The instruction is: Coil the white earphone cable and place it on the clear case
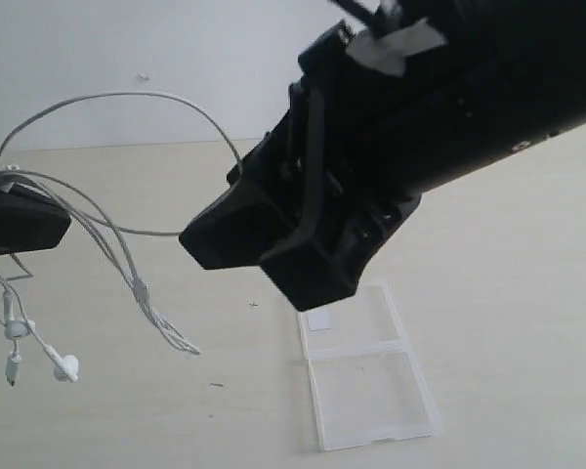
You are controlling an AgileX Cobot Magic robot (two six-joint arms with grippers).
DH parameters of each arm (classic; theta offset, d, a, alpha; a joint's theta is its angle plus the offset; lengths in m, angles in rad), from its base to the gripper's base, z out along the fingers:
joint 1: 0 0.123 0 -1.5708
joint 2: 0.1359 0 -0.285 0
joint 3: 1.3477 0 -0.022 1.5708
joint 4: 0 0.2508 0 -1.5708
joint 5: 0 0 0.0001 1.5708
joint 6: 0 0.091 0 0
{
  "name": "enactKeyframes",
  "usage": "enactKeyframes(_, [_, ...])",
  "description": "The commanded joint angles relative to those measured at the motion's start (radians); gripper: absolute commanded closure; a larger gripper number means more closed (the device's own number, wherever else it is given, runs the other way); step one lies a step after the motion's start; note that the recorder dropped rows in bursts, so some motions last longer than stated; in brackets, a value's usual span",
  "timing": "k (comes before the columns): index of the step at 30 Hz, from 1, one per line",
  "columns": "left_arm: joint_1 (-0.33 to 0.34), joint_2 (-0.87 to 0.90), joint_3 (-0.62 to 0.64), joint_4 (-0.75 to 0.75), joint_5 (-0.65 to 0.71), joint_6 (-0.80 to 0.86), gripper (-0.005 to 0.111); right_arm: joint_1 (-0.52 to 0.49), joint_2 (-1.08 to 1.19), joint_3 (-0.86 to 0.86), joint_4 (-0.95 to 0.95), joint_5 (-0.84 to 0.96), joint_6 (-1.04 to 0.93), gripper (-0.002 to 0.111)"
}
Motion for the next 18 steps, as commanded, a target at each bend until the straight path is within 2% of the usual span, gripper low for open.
enactKeyframes(1, [0.003, -0.017, -0.001, 0.061, 0.01, -0.003, 0.107, -0.006, -0.073, 0.004, 0.009, -0.037, -0.011, 0.054])
enactKeyframes(8, [0.003, -0.033, -0.001, 0.145, 0.07, 0.004, 0.107, -0.006, -0.149, 0.004, -0.02, -0.103, 0.051, 0.054])
enactKeyframes(10, [0.003, -0.043, -0.001, 0.173, 0.073, 0.011, 0.107, -0.006, -0.152, 0.0, -0.078, -0.112, 0.098, 0.054])
enactKeyframes(13, [0.003, -0.065, -0.003, 0.171, 0.13, 0.132, 0.107, -0.006, -0.126, -0.045, -0.219, -0.077, 0.199, 0.054])
enactKeyframes(18, [0.003, -0.069, -0.003, 0.169, 0.205, 0.164, 0.107, -0.006, -0.077, -0.119, -0.221, -0.051, 0.131, 0.054])
